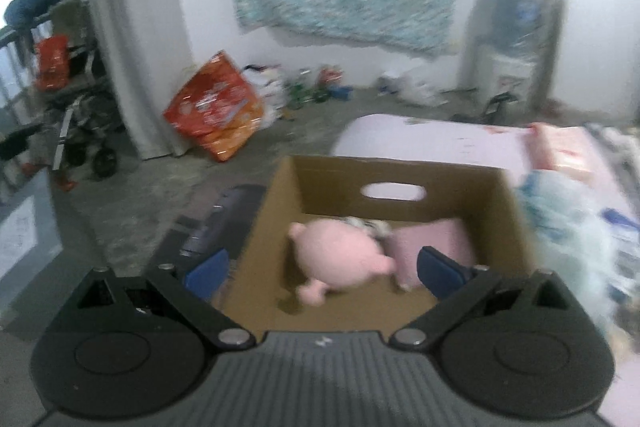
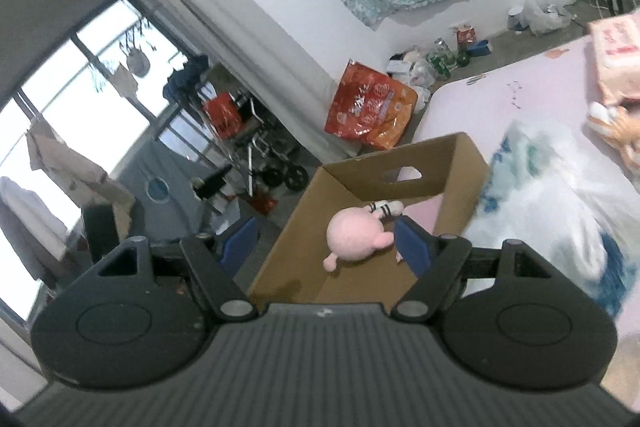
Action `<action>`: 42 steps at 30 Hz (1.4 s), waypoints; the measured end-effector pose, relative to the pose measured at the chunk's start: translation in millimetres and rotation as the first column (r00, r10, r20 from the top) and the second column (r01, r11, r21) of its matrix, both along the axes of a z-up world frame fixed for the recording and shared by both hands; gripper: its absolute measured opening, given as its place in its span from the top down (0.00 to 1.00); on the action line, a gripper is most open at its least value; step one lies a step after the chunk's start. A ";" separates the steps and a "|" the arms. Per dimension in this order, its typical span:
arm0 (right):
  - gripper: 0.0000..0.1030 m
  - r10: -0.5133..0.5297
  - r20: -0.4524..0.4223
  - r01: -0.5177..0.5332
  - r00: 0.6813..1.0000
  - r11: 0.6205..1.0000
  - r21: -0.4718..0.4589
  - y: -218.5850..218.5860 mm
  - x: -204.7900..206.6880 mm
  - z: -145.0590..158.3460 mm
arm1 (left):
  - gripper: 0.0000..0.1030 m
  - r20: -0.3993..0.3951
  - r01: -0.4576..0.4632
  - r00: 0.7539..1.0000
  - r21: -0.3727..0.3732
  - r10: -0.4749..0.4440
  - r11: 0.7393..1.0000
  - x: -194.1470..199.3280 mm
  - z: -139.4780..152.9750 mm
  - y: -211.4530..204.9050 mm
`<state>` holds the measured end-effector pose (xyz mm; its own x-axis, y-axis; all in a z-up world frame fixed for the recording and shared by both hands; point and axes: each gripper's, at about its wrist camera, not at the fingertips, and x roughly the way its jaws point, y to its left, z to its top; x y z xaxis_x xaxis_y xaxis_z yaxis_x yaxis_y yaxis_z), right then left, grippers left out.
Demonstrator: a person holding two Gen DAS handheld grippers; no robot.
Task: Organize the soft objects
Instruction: 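Open the right gripper to drop the sponge while the left drops the pink doll, then move both tools from the box back over the cluttered table, then grasp the clear bag of yellow noodles with the left gripper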
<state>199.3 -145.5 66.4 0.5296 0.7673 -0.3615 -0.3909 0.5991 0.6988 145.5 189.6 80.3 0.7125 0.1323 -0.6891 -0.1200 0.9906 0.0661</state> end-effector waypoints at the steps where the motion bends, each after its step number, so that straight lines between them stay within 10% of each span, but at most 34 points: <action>1: 0.26 -0.012 -0.002 0.012 1.000 1.000 0.013 -13.7 -11.4 1.5 | 0.02 0.021 0.028 0.999 -0.021 -0.027 0.999 -14.3 1.5 -4.9; 8: 0.25 -0.156 0.013 0.156 0.988 0.987 0.034 -130.5 -108.2 -3.6 | 0.02 0.128 0.164 0.981 -0.166 -0.143 0.972 -85.6 -8.6 -48.4; 19: 0.24 -0.305 -0.086 0.303 0.948 0.952 -0.039 -226.8 -220.7 -82.6 | 0.05 0.133 0.326 0.943 -0.195 -0.304 0.925 -130.1 -49.9 -170.9; 29: 0.32 -0.277 -0.196 0.288 0.941 0.957 0.031 -212.4 -182.2 -150.6 | 0.35 -0.057 0.401 0.914 -0.025 -0.401 0.916 -84.3 -87.7 -260.9; 36: 0.63 -0.281 -0.222 0.295 0.934 0.955 0.031 -199.0 -128.9 -168.8 | 0.66 -0.160 0.348 0.916 -0.140 -0.368 0.927 -40.0 -108.5 -261.2; 42: 0.65 -0.268 -0.270 0.293 0.925 0.954 0.057 -190.1 -94.0 -186.6 | 0.82 -0.211 0.356 0.900 -0.150 -0.381 0.923 -21.8 -125.8 -276.0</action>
